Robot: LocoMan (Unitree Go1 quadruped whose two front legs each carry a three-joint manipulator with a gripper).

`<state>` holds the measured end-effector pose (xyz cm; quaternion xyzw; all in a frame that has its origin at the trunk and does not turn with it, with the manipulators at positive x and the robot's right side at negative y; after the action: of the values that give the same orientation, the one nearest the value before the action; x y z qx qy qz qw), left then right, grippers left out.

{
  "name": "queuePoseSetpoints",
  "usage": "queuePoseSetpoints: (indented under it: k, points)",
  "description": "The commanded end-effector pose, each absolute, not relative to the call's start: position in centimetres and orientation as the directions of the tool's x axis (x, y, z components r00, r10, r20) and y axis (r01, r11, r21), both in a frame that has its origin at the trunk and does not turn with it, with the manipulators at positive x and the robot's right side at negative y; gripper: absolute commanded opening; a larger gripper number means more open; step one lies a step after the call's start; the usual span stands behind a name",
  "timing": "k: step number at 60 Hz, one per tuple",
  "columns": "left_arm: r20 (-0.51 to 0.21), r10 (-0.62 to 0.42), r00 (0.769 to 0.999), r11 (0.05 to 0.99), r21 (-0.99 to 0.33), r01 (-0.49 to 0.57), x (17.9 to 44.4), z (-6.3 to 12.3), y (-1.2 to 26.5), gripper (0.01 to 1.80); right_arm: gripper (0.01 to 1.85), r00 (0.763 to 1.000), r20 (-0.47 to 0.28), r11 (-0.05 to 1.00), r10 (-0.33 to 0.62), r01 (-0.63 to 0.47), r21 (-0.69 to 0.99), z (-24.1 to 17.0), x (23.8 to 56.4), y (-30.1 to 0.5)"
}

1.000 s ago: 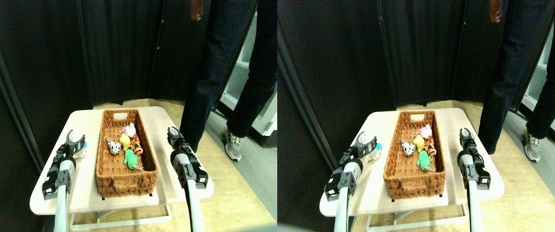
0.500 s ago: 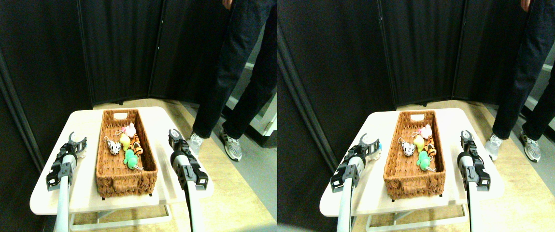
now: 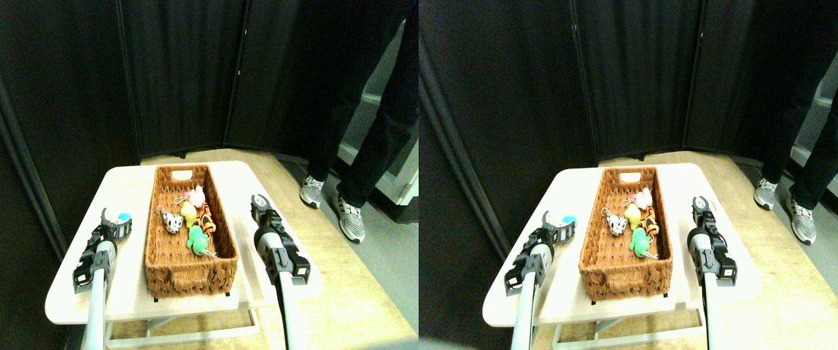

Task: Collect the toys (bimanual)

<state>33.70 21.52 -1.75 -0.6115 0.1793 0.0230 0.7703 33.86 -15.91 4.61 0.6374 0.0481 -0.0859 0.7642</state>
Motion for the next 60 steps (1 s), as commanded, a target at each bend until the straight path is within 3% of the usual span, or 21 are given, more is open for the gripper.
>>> queuePoseSetpoints:
  k: [1,14,18,24,43,55,60]
  points:
    - [-0.286,-0.175,0.942,0.245,-0.939,-0.24,34.1,-1.9,21.6,0.73,0.01,0.987,-0.143,0.176,-0.07,0.153,0.972,5.4,34.1,-15.5]
    - [-0.287,-0.167,0.943,0.213,-0.945,-0.25,34.5,-3.1,22.1,0.66,0.01,0.988,-0.141,0.177,-0.059,0.149,0.973,5.3,34.3,-15.3]
    - [-0.281,-0.146,0.949,0.184,-0.95,-0.253,34.4,-3.1,22.0,0.53,0.01,0.989,-0.137,0.195,-0.058,0.146,0.97,5.2,34.3,-15.2]
    - [-0.262,-0.057,0.963,0.128,-0.959,-0.254,34.4,-3.0,21.7,0.02,0.01,0.988,-0.138,0.172,-0.062,0.147,0.974,5.2,34.4,-15.1]
    - [-0.194,-0.083,0.977,0.197,-0.965,-0.175,34.5,-1.4,22.2,0.01,0.01,0.989,-0.141,0.152,-0.04,0.145,0.978,5.2,34.7,-15.0]
    - [-0.175,-0.122,0.977,0.185,-0.971,-0.151,33.6,1.3,21.9,0.01,0.01,0.99,-0.132,0.164,-0.055,0.139,0.977,5.2,35.0,-15.0]
    - [-0.145,-0.156,0.977,0.23,-0.967,-0.107,33.3,2.6,21.5,0.01,0.01,0.989,-0.139,0.153,-0.058,0.146,0.977,5.2,35.1,-15.2]
